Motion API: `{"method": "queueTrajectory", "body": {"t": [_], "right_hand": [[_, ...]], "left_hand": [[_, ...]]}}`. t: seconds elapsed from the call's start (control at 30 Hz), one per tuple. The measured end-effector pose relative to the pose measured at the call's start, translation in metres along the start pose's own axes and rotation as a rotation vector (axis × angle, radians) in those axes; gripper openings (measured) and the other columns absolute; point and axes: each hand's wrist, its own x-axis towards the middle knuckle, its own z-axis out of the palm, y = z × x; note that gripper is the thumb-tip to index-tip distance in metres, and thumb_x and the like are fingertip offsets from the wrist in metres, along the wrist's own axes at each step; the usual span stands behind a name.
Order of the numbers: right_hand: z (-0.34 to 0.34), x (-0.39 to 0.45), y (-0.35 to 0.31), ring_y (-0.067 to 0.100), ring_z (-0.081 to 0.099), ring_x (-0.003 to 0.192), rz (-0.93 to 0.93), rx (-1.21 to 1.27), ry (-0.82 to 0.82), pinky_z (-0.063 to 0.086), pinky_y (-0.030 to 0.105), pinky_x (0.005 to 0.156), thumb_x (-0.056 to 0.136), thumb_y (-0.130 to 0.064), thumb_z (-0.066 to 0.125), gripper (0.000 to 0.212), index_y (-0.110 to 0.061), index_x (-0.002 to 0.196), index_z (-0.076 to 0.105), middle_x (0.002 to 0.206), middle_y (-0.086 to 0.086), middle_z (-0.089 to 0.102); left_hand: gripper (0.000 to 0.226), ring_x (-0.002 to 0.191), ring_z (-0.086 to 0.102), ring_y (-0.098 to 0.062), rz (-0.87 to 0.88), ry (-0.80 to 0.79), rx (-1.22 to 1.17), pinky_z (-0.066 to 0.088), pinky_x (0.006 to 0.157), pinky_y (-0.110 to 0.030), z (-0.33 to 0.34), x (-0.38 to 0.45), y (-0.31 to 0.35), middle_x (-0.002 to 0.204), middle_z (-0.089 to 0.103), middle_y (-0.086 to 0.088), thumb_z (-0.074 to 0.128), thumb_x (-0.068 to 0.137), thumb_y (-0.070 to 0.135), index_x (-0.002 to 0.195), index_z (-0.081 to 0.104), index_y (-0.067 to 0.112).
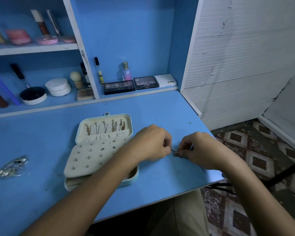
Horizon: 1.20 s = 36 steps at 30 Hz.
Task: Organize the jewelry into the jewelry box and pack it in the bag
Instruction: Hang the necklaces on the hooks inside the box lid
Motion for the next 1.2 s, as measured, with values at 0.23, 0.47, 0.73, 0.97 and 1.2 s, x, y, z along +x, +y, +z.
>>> {"method": "queueTrajectory", "body": {"t": [0.23, 0.47, 0.73, 0.97, 1.2], "right_hand": [[0.005, 0.001, -0.001, -0.001, 0.058, 0.074, -0.046, 0.090, 0.019, 0.042, 0.009, 0.060, 0.093, -0.027, 0.064, 0.007, -0.031, 0.092, 0.071, 0.088, -0.016, 0.068], [0.011, 0.006, -0.004, -0.002, 0.057, 0.068, -0.112, 0.197, 0.049, 0.040, 0.014, 0.062, 0.088, -0.041, 0.071, 0.008, -0.044, 0.086, 0.064, 0.086, -0.015, 0.068], [0.014, 0.008, -0.008, -0.001, 0.059, 0.063, -0.128, 0.289, 0.129, 0.043, 0.013, 0.055, 0.091, -0.028, 0.066, 0.013, -0.032, 0.079, 0.067, 0.074, -0.018, 0.068], [0.013, 0.011, -0.017, 0.026, 0.064, 0.074, -0.181, 0.539, 0.263, 0.053, 0.043, 0.064, 0.088, -0.018, 0.065, 0.011, -0.026, 0.082, 0.059, 0.079, -0.005, 0.073], [0.017, 0.016, -0.024, 0.003, 0.061, 0.070, -0.305, 0.486, 0.331, 0.044, 0.015, 0.056, 0.090, -0.007, 0.058, 0.026, -0.030, 0.079, 0.062, 0.081, -0.019, 0.068]], "left_hand": [[0.012, 0.074, 0.055, -0.001, -0.003, 0.021, -0.127, 0.046, 0.069, -0.022, -0.014, -0.001, -0.007, 0.081, 0.066, 0.011, 0.059, 0.092, 0.026, 0.091, 0.071, 0.025], [0.011, 0.074, 0.055, 0.000, -0.016, 0.045, -0.172, 0.046, 0.069, -0.022, -0.027, -0.006, -0.009, 0.075, 0.062, 0.014, 0.060, 0.092, 0.029, 0.087, 0.069, 0.029], [0.009, 0.071, 0.057, 0.002, -0.064, 0.088, -0.210, 0.044, 0.062, -0.016, -0.042, -0.013, -0.012, 0.076, 0.067, 0.014, 0.060, 0.090, 0.030, 0.085, 0.067, 0.028], [0.009, 0.067, 0.058, -0.002, -0.118, 0.145, -0.361, 0.047, 0.065, -0.021, -0.052, -0.018, -0.014, 0.082, 0.071, 0.012, 0.061, 0.089, 0.030, 0.081, 0.065, 0.026], [0.011, 0.083, 0.072, -0.006, -0.143, 0.130, -0.615, 0.042, 0.066, -0.022, -0.063, -0.025, -0.013, 0.085, 0.077, 0.008, 0.055, 0.095, 0.020, 0.089, 0.061, 0.014]]}}
